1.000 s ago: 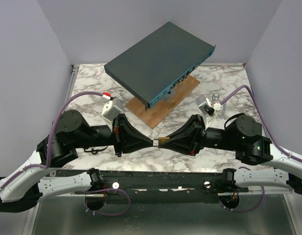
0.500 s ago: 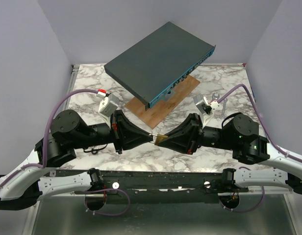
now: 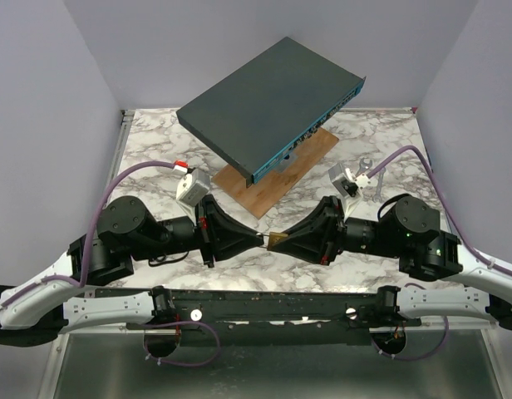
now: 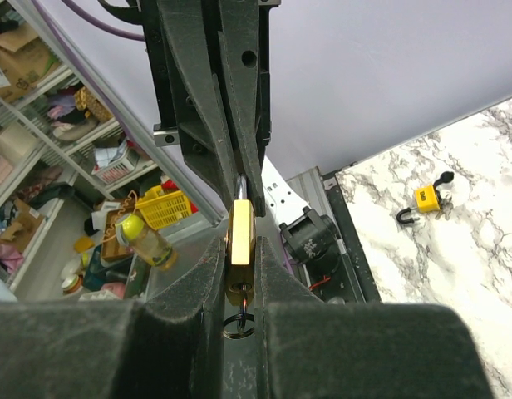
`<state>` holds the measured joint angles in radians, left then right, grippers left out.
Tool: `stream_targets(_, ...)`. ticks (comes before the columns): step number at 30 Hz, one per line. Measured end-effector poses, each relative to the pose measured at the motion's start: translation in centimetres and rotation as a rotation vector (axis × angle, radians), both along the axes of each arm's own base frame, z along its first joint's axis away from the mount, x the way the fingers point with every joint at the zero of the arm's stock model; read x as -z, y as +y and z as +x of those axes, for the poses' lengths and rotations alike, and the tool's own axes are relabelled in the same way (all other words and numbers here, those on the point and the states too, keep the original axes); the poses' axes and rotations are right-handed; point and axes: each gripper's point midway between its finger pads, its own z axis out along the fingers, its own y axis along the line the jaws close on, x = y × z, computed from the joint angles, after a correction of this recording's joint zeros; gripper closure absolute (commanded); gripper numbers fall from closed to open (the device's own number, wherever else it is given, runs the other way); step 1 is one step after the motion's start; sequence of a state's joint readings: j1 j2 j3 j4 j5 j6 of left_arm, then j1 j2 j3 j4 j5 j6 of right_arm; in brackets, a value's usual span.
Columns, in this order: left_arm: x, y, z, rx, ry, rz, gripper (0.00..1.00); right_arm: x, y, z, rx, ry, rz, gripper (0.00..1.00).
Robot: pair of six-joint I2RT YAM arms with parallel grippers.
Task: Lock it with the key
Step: Lock the lock.
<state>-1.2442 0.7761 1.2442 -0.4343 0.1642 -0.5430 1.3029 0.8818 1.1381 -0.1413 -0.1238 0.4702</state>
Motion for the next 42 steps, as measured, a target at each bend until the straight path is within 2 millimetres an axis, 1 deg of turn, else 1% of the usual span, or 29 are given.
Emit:
stream_targets(5,-0.2,0.0,0.0,-0.007,-0.002,-0.009,1.00,-0.1,0.0,0.0,-0.001,0.000,0.001,0.99)
stream_targets(21,-1.8,-0.2,-0.4,0.007,-0.014,-0.066,1.00,-1.5,0.3,0.0,-0.002,-0.007,0.027,0.99)
stream_targets(29,-2.7,-0.7,-0.7,0.014,-0.006,-0.117,1.00,-2.9,0.2,-0.1,-0.006,-0.015,0.048,0.99)
stream_targets(36,-3.8,-0.7,-0.8,0.009,-0.006,-0.165,1.00,-4.2,0.3,-0.1,-0.006,-0.025,0.064,0.99)
stream_targets(42,-4.0,-0.7,-0.6,-0.012,-0.001,-0.172,1.00,-4.4,0.4,0.0,0.002,-0.023,0.062,0.99)
